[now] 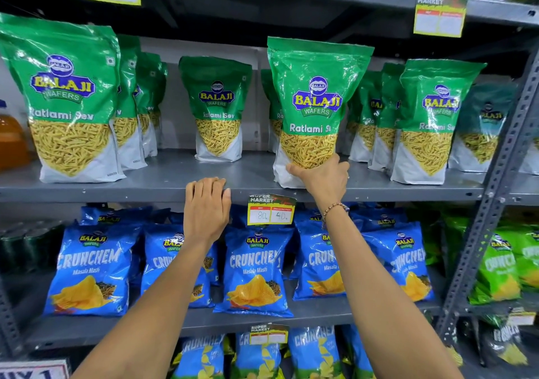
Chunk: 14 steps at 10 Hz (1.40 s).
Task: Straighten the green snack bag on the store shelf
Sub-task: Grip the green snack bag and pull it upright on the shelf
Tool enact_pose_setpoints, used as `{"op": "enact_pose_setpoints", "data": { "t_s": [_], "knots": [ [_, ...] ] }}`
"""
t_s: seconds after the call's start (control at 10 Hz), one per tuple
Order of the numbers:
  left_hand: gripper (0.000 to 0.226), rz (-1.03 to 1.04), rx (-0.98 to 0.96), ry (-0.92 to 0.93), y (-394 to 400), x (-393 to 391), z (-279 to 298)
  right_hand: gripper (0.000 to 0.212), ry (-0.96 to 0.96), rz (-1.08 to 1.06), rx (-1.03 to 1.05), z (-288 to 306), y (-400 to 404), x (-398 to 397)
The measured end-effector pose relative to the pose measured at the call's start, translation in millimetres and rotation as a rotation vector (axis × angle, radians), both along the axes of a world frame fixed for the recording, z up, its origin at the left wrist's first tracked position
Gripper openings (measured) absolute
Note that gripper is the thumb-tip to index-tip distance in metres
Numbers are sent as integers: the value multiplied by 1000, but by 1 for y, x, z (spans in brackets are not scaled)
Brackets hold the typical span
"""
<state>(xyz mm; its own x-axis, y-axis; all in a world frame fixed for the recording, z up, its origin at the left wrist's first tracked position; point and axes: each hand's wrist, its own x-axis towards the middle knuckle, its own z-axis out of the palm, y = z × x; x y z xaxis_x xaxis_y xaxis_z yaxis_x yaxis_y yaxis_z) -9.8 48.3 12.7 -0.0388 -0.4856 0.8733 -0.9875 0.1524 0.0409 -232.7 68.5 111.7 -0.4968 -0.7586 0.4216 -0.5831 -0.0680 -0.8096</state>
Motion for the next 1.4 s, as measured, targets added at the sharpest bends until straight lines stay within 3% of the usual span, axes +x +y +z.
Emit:
{"op": "enact_pose_setpoints", "data": {
  "t_s": [1.0, 1.2, 1.4],
  "knots": [
    [37, 10, 40, -23, 3, 1, 2, 96, 42, -19, -27, -1, -27, 11],
    [39, 4, 65, -46, 5, 2, 5, 110, 26, 13, -98, -9, -23, 7],
    [45, -119, 106, -57, 8, 33, 16, 43, -98, -124, -554, -5, -12, 15]
  ]
}}
